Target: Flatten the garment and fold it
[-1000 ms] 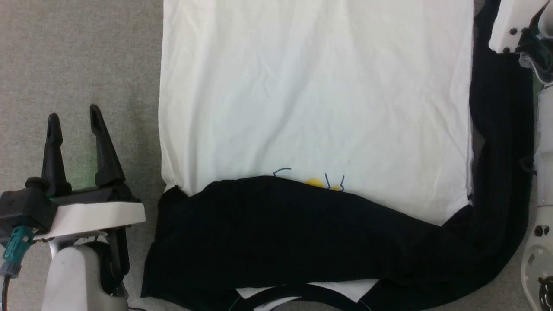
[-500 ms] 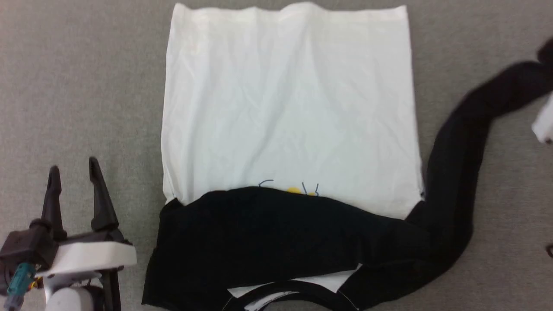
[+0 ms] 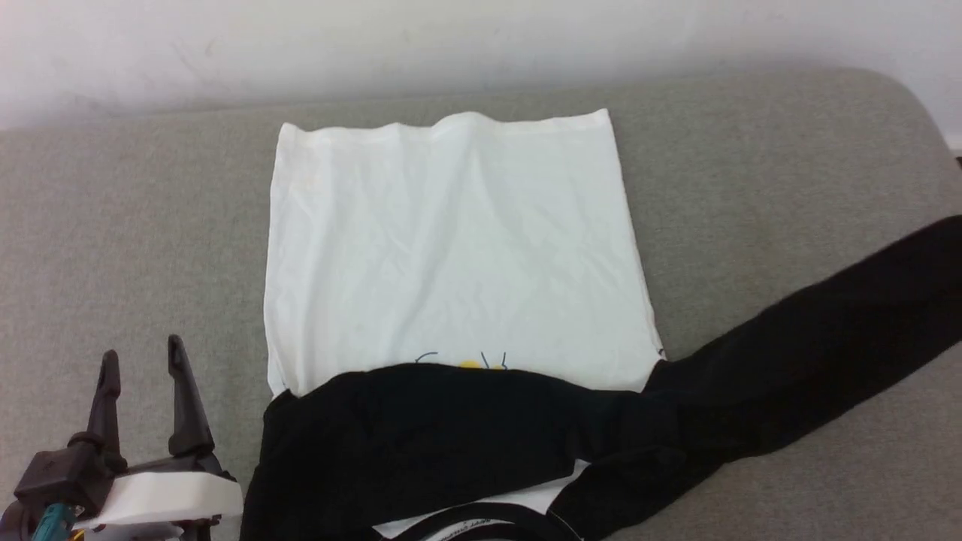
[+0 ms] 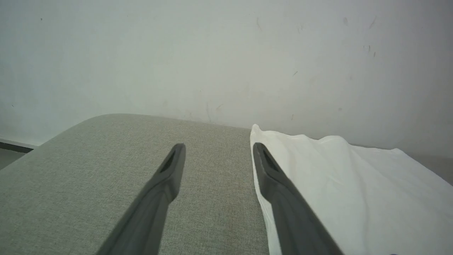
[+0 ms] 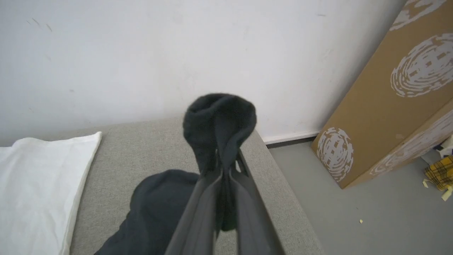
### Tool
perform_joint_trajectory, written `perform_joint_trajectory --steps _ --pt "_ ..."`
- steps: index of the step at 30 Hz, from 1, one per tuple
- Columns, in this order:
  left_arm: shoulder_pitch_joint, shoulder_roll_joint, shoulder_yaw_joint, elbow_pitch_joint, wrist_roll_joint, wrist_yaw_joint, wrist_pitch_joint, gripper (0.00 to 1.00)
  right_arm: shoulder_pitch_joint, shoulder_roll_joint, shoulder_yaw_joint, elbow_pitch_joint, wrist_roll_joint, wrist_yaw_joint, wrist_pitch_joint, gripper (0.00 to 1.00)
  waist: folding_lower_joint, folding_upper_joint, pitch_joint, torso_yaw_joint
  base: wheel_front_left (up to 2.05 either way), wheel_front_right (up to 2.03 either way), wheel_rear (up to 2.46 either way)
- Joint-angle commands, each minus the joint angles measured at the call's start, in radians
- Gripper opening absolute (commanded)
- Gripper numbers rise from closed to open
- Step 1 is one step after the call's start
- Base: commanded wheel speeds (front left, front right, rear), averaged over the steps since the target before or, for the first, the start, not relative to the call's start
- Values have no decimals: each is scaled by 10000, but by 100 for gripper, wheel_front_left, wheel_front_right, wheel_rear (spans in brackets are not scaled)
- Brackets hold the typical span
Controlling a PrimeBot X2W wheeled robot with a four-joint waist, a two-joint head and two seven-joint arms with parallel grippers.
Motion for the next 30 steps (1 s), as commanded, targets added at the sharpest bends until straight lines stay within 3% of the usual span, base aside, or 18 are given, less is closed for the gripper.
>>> perform_joint_trajectory --steps 1,8,14,21,30 --pt "97 -1 -20 32 39 -60 -45 100 120 61 178 -269 111 -17 79 0 3 0 -330 -255 0 0 0" --pt "122 31 -126 206 45 -112 -45 100 320 172 2455 -2411 676 -17 630 0 3 0 -471 -241 0 0 0" --pt "65 111 -139 292 8 -152 -45 100 -295 125 5306 -2720 884 -17 736 0 3 0 -430 -182 0 0 0" --pt "-214 144 -233 348 -23 -199 -45 100 -1539 488 8756 -1015 944 -17 384 0 3 0 -101 80 0 0 0" --pt "-765 49 -482 485 -53 -299 -45 100 -2678 1015 11813 2770 1392 -17 -438 0 3 0 579 754 0 0 0"
